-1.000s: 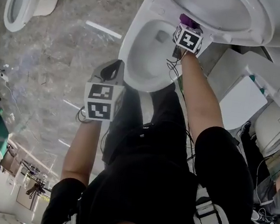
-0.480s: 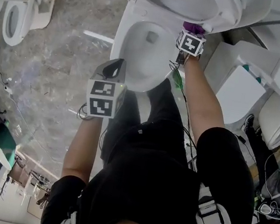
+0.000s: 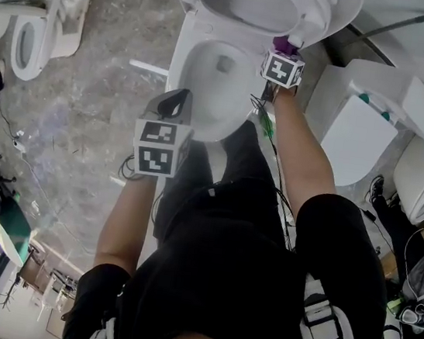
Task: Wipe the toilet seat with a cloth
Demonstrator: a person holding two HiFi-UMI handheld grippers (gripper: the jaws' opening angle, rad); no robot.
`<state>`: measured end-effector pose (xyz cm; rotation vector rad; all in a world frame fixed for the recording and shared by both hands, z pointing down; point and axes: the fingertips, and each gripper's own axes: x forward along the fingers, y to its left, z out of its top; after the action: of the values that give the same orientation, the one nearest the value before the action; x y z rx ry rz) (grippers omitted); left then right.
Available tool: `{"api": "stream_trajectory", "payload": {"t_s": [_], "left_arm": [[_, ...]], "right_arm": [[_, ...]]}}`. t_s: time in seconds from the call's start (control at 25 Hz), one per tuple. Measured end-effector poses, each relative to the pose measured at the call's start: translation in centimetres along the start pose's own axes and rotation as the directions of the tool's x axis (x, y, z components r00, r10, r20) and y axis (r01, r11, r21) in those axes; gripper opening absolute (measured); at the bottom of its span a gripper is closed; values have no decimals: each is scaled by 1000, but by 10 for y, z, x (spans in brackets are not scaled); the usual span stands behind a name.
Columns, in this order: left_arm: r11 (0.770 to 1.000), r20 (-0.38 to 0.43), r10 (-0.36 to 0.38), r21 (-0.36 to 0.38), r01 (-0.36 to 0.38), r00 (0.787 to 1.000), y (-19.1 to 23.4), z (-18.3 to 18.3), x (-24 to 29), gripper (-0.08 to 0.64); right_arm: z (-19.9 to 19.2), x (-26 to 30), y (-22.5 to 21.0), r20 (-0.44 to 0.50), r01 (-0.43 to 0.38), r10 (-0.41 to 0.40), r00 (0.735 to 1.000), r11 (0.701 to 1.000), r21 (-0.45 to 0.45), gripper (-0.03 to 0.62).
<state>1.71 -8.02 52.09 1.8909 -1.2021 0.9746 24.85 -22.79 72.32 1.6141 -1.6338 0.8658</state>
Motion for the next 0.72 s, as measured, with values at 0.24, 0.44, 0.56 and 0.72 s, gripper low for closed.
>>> {"api": "stream_trajectory", "payload": {"t_s": [0.24, 0.44, 0.56, 0.72], "left_arm": [[1000, 16, -10, 5, 10, 1000, -20, 8, -19, 8], [1000, 24, -19, 19, 19, 1000, -30, 10, -33, 8], [1000, 31, -18, 25, 18, 999, -34, 14, -43, 8], [1000, 43, -16, 21, 15, 999, -35, 23, -51, 8]], "right_arm": [[10, -31, -6, 32, -1, 0, 999, 1000, 18, 54], [12, -61, -3, 62, -29, 30, 998, 999, -14, 54], [19, -84, -6, 85, -30, 30, 996, 1000, 0, 54], [34, -92, -17, 78, -11, 9, 997, 1000, 25, 54]]}}
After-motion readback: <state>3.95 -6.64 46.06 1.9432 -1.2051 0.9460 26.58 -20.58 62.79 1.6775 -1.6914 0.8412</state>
